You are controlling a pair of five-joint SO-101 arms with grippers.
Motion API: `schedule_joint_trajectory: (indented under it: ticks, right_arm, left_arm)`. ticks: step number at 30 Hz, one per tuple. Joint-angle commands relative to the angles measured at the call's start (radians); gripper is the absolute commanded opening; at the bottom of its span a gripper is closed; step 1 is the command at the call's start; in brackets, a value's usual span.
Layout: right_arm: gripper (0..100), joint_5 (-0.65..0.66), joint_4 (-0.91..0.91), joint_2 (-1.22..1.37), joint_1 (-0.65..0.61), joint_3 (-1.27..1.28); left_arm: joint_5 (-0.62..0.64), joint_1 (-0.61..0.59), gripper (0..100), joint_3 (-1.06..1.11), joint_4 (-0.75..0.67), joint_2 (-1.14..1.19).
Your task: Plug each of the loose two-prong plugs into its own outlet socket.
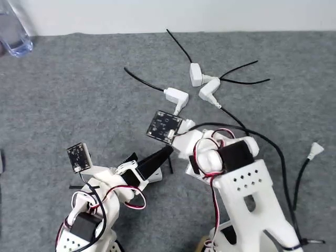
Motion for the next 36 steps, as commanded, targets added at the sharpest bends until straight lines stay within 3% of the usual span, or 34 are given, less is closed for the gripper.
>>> schedule_joint_trajectory:
  ticks: [1,13,20,36]
  right_arm:
    - [0.8,0.055,-0.093,-0.021,0.061,0.074]
    - [0.8,0.276,-0.259,-0.01,0.249,0.275]
    - [0.8,0.348,-0.341,-0.01,0.265,0.391]
    - [2.1,0.319,-0.59,-0.012,0.268,0.606]
  left_arm:
    - [-0.008,0.0,48,-0.008,0.005,-0.011]
    - [-0.008,0.002,48,-0.008,0.005,-0.008]
    - [-0.008,0.003,48,-0.008,0.005,-0.008]
    - [-0.008,0.002,48,-0.008,0.005,-0.008]
